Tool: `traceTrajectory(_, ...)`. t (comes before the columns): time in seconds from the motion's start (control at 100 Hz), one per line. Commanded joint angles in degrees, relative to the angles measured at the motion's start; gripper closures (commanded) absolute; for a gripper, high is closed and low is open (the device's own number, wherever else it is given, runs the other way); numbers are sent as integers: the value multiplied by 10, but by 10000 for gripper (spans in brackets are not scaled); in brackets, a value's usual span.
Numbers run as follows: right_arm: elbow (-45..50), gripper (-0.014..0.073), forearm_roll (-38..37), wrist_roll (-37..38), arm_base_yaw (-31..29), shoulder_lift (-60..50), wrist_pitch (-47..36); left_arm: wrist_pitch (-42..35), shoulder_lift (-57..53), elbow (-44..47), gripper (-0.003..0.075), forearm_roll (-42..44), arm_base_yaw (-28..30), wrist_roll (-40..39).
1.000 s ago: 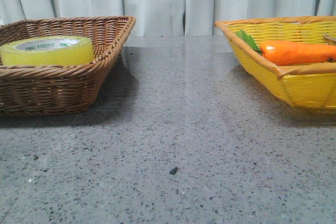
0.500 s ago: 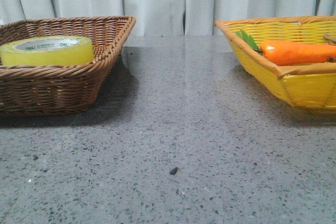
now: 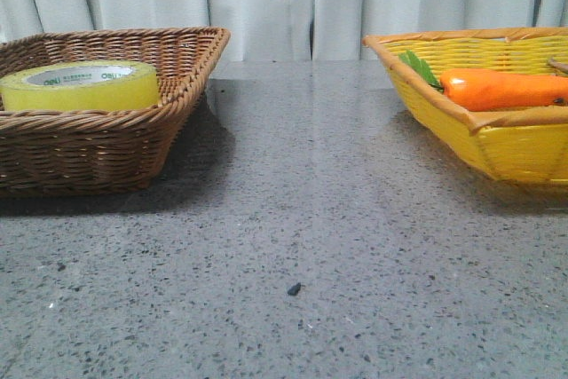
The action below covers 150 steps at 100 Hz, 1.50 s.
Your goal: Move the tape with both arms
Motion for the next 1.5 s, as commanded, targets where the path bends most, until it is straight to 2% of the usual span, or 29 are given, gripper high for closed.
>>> traceTrajectory(0.0, -14, 640, -6, -4, 0, 3, -48, -86, 6, 10, 741, 11, 17, -3)
traceTrajectory(0.09, -14, 640, -6, -4, 0, 3, -48, -123, 5, 47, 741, 19, 53, -3)
traceTrajectory(0.17, -14, 640, -6, -4, 0, 3, -48, -112, -15, 69, 741, 19, 90, -5)
traceTrajectory(0.3, -14, 640, -6, -4, 0, 3, -46, -9, -51, 68, 741, 15, 156, -5)
traceTrajectory(0.46, -14, 640, -6, -4, 0, 3, -45, 55, -56, 68, 741, 18, 236, -5)
traceTrajectory(0.62, -14, 640, -6, -4, 0, 3, -45, 164, -57, 68, 741, 18, 277, -23)
traceTrajectory(0.68, -14, 640, -6, -4, 0, 3, -45, 200, -57, 68, 741, 19, 285, -37)
traceTrajectory(1.49, -14, 640, -6, -4, 0, 3, -45, 198, -57, 68, 741, 19, 289, -37)
